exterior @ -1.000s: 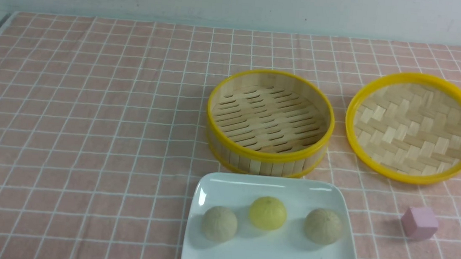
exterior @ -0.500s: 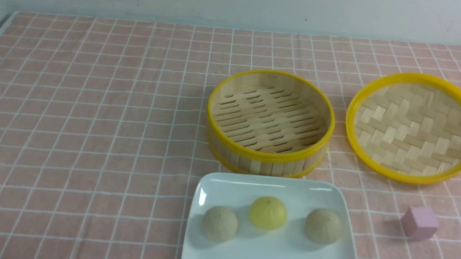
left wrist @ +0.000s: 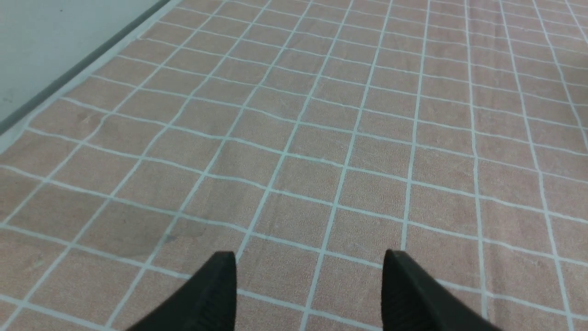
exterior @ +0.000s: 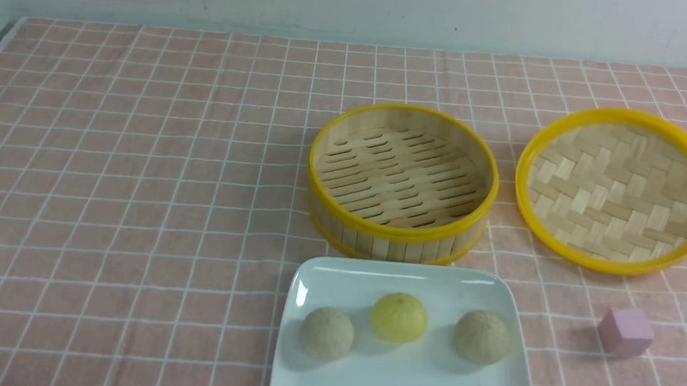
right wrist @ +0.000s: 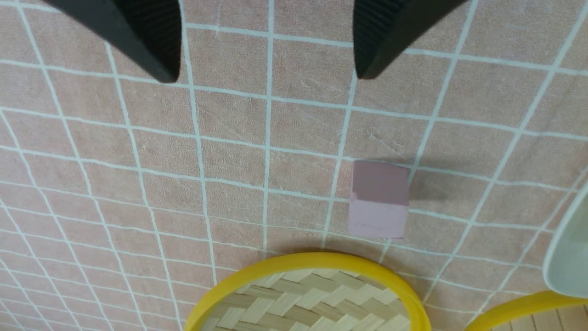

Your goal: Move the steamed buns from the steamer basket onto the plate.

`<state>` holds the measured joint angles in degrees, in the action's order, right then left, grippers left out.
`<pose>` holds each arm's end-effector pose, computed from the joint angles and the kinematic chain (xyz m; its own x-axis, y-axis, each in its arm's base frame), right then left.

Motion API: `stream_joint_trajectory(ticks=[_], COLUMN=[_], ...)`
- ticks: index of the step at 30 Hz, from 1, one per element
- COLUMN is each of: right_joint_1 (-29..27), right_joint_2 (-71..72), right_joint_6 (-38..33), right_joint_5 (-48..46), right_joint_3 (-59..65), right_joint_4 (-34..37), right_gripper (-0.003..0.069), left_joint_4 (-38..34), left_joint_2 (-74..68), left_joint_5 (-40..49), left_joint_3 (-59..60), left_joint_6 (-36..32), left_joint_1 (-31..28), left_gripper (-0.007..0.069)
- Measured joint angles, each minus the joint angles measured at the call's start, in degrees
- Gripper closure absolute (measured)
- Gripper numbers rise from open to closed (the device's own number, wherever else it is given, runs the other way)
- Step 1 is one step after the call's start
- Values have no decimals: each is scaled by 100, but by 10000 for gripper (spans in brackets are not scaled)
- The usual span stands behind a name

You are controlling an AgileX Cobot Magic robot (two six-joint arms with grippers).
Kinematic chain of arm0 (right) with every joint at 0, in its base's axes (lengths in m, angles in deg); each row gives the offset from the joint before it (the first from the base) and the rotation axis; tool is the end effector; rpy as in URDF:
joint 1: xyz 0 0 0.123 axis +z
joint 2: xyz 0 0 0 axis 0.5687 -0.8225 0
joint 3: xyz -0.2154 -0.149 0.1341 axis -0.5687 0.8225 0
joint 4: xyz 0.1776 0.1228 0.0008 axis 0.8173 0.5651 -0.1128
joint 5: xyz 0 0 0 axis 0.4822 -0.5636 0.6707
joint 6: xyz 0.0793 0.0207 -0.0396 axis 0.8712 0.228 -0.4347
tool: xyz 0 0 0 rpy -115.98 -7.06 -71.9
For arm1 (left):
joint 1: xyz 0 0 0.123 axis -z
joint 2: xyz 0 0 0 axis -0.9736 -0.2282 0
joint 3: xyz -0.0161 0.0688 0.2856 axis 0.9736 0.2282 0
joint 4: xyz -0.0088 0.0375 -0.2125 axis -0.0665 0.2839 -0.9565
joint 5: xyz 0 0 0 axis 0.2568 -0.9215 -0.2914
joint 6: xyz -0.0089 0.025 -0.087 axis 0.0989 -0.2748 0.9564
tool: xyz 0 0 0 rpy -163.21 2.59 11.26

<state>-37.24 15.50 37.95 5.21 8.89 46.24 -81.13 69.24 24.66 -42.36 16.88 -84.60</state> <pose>0.0108 0.0017 0.1741 -0.3694 -0.1269 -0.9206 -0.0311 0.9918 -0.1242 0.0055 0.0049 0.1725 -0.2855 -0.1430 -0.9476 -0.2078 0.9745 -0.0845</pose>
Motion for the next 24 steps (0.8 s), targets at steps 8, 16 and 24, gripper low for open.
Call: stream_joint_trajectory(ticks=[8, 16, 24], right_joint_1=[0, 0, 0], right_joint_2=[0, 0, 0], right_joint_6=[0, 0, 0], right_joint_5=[0, 0, 0], right_joint_3=[0, 0, 0], right_joint_4=[0, 0, 0], right_gripper=[164, 164, 164], left_joint_4=[3, 3, 3], left_joint_2=[0, 0, 0], left_joint_5=[0, 0, 0], left_joint_3=[0, 0, 0], left_joint_6=[-153, -182, -182], left_joint_1=[0, 0, 0], left_gripper=[186, 186, 186])
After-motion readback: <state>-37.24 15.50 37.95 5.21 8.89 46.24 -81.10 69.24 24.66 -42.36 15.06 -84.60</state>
